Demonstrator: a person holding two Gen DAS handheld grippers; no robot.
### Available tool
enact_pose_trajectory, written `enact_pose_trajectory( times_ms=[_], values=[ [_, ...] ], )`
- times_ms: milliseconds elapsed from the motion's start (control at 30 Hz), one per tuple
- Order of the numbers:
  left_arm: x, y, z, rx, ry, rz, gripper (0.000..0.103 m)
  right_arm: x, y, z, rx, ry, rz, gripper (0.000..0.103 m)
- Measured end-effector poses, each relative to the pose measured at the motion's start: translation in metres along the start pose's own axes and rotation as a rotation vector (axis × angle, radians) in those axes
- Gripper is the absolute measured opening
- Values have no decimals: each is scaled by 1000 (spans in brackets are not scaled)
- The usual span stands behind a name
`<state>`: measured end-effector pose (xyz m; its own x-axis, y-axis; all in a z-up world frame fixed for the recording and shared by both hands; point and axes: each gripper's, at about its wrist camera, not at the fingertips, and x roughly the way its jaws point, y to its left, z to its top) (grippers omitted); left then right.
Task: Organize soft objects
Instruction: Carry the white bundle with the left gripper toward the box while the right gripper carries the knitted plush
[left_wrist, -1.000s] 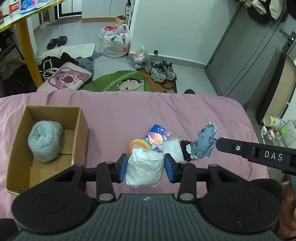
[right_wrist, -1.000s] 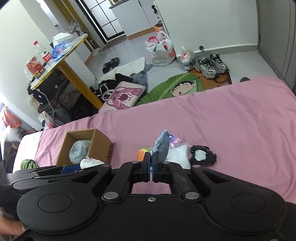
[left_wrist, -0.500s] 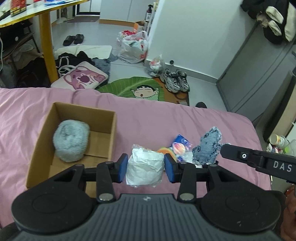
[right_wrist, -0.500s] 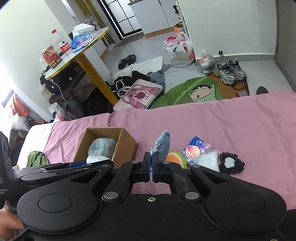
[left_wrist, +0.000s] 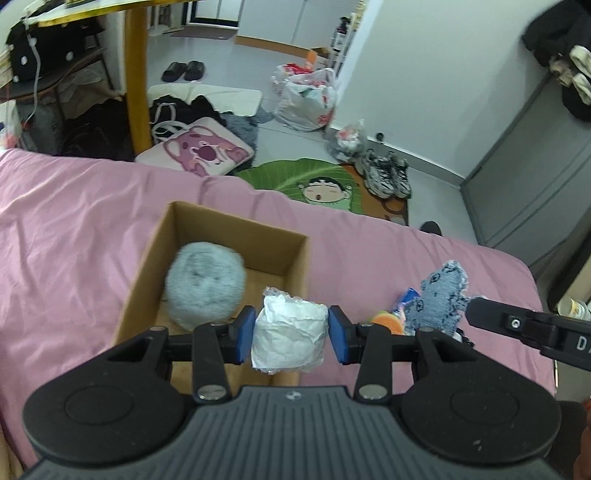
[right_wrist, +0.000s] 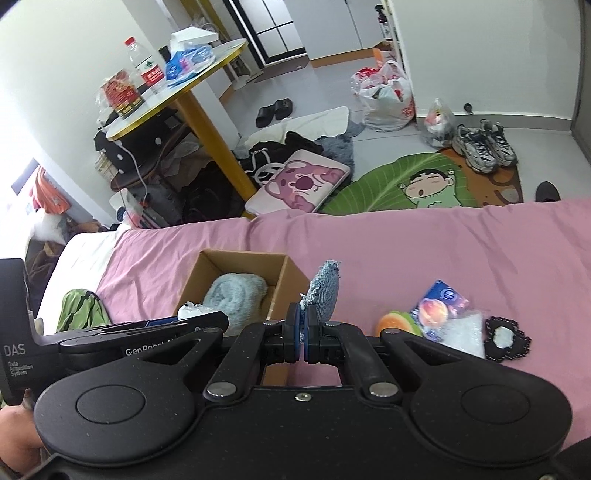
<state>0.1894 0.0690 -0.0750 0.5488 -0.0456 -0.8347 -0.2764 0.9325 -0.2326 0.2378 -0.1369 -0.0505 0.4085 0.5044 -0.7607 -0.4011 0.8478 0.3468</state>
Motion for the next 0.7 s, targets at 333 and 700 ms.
enact_pose_trajectory(
  times_ms=[333, 700],
  values=[
    [6, 39, 11, -61, 18, 50, 42, 20, 27, 9, -40, 27, 22, 2],
    [12, 71, 15, -99, 53, 118, 43, 44, 53, 19, -62, 52, 45, 2]
  ],
)
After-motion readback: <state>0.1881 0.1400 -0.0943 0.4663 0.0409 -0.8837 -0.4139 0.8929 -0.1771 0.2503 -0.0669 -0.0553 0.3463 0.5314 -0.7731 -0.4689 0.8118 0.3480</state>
